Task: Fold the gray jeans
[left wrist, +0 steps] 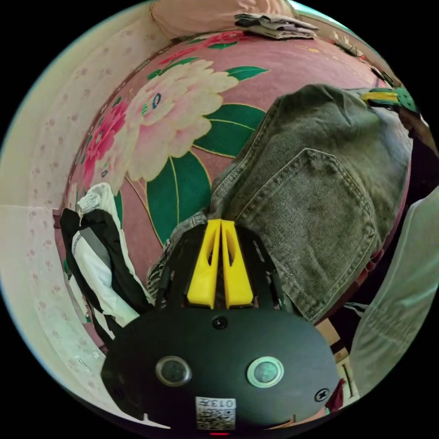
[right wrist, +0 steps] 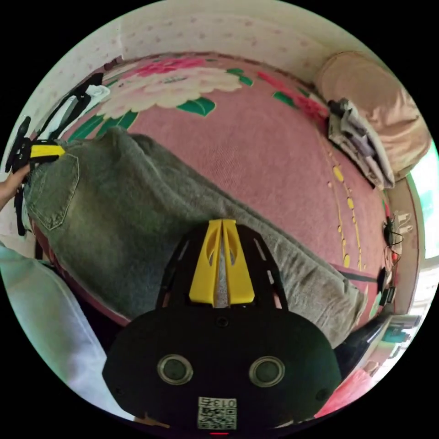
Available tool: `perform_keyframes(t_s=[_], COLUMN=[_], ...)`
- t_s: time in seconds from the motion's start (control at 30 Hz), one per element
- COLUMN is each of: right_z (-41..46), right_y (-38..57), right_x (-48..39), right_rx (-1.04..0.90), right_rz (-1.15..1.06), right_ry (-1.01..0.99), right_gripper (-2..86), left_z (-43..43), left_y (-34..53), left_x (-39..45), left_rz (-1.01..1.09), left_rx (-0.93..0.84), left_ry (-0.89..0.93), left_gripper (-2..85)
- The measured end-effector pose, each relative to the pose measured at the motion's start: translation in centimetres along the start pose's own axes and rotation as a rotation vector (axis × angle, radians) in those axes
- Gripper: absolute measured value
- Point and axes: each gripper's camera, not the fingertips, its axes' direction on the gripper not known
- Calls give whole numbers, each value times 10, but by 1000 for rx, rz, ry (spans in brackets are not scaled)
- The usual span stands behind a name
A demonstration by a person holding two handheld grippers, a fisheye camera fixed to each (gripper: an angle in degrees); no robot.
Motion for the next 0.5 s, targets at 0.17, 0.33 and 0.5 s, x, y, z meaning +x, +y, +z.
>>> perform_keyframes(t_s=[0.17,0.33,0.5], right_z=[-45,-95,-90], right_y=[33,160,299], right_x=[81,196,282], right_rx=[43,114,0], right_rz=[142,480,773], right_ry=[-162,9,50], right_gripper=[0,7,41], left_z=[-34,-105,-123], left_y=[-37,-109,-245], left_x=[-1,62,199], left_rz=[-177,-66,383], left_rx=[-49,230,366], left_ry=[17,-27,223], left_gripper=[-4,-3,-3])
